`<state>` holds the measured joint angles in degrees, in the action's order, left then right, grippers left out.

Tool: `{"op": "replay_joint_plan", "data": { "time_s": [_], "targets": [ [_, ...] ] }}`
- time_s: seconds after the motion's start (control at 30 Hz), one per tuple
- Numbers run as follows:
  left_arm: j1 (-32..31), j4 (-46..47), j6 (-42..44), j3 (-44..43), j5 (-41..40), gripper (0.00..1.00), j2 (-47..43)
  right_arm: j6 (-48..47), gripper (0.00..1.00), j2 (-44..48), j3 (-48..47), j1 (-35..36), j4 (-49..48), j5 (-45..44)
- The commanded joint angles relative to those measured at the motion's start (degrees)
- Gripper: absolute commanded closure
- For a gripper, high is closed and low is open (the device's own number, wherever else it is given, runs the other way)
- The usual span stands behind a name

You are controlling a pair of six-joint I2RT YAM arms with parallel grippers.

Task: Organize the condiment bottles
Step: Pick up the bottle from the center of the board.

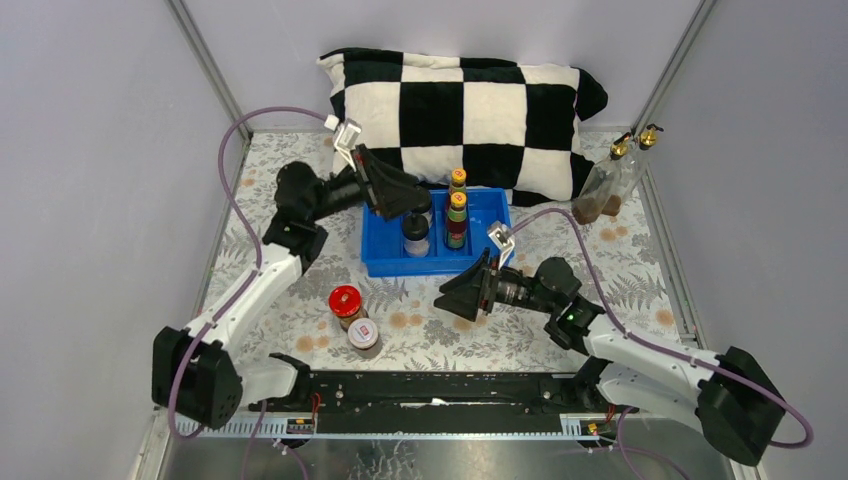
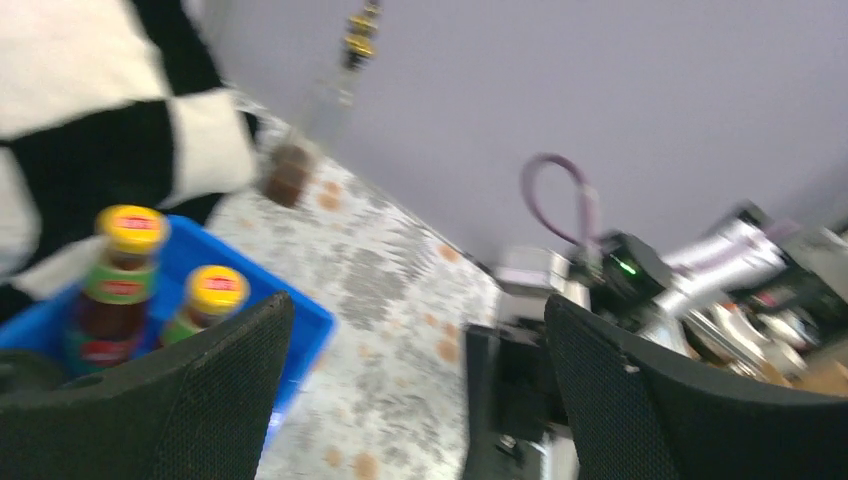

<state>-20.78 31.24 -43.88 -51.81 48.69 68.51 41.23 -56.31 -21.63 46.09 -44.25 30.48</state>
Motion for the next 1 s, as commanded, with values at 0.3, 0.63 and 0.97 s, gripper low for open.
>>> {"op": "replay_joint_plan", "data": {
  "time_s": [0.3,0.63,0.97],
  "targets": [
    [-0.2,-54.1,20.2,-10.4,-49.3,0.01,-0.4,-22.5,0.24,-10.1,-22.6,27.6,48.7,-41.6],
    [-8.5,-62.6,13.7,-0.2,-60.4,0.01,-13.7,-25.2,0.2,-24.2,-25.7,34.4,39.5,-47.5],
    [-12.1,-69.0,7.6,2.5,-61.8,0.01,-23.3,-27.8,0.2,-29.1,-26.0,34.8,27.4,-48.1]
  ]
}}
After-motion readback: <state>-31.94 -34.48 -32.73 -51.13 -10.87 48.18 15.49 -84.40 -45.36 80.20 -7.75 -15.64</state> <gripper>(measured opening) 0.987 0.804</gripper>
